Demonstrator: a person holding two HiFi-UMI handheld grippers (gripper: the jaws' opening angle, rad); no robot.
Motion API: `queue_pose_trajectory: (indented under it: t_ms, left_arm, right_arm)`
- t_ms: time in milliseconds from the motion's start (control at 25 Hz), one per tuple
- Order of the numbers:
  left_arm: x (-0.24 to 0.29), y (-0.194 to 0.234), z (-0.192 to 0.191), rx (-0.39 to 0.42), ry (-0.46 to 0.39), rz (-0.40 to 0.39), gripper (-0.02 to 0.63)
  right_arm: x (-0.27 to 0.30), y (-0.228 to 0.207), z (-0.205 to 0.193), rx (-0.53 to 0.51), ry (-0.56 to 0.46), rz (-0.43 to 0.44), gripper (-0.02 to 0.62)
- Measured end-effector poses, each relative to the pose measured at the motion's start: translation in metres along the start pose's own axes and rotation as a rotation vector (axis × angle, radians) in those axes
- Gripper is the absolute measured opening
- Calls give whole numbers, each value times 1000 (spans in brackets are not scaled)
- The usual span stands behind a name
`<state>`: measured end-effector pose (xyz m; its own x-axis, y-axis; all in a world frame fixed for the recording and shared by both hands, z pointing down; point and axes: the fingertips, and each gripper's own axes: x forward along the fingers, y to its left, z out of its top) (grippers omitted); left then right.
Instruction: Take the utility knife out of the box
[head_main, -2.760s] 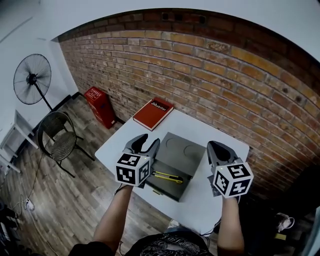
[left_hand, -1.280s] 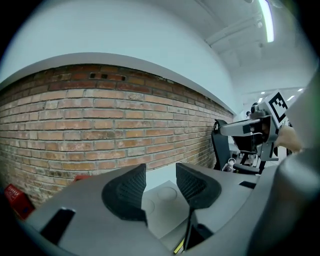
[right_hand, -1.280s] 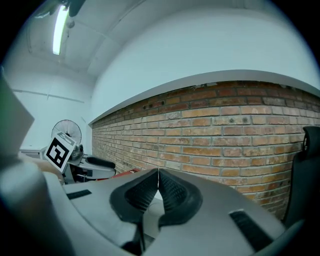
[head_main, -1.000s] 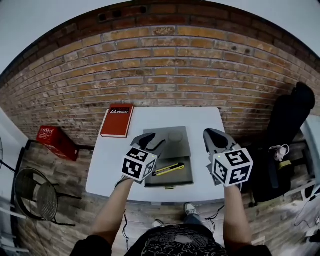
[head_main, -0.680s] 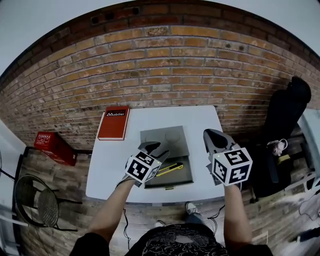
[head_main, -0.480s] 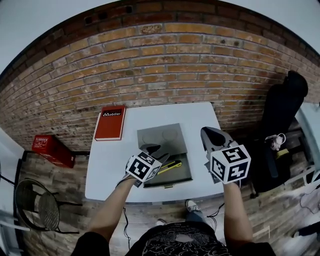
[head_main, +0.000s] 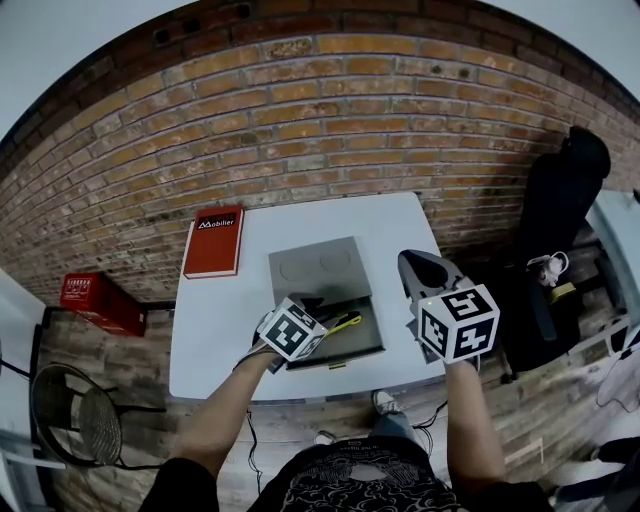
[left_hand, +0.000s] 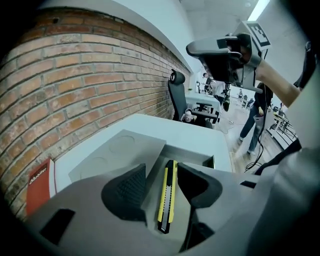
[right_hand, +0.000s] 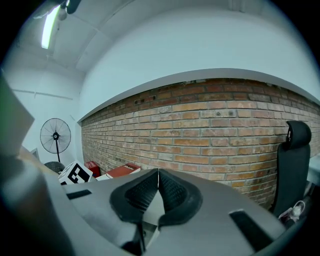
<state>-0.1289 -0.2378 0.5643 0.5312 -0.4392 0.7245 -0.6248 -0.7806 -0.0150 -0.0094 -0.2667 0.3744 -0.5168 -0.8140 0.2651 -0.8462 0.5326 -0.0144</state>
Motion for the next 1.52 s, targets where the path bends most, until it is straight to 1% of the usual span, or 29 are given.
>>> queue_pose_trajectory:
  t_ms: [400, 600, 840, 1040, 1120, 1240, 1320, 1440, 1520]
  left_arm:
    - [30, -14, -35, 28, 137, -55, 213]
    - [46, -20, -48, 57, 210, -74, 214]
    - [57, -19, -53, 88, 255, -63, 213]
    - [61, -13, -52, 75, 252, -56, 213]
    - [62, -16, -53, 71, 264, -71, 212]
    - [62, -21, -59, 52, 307, -98, 205]
    - [62, -22, -61, 47, 326, -103, 180]
    - [62, -24, -60, 57, 327, -103, 136]
    - [63, -25, -61, 57, 323, -102, 130]
  right_arm:
    - [-5, -2, -18, 25, 24, -11, 20]
    - [-8, -6, -24, 31, 38, -18, 20]
    - [-11, -9, -27, 34, 48, -23, 20]
    - [-10, -8, -30, 38, 54, -23, 20]
    - [-8, -7, -32, 41, 61, -20, 20]
    - [-6, -4, -34, 43, 67, -16, 20]
    - [-6, -3, -34, 42, 67, -15, 20]
    - [-5, -3, -34, 41, 66, -15, 20]
    - [-4, -2, -34, 42, 66, -15, 20]
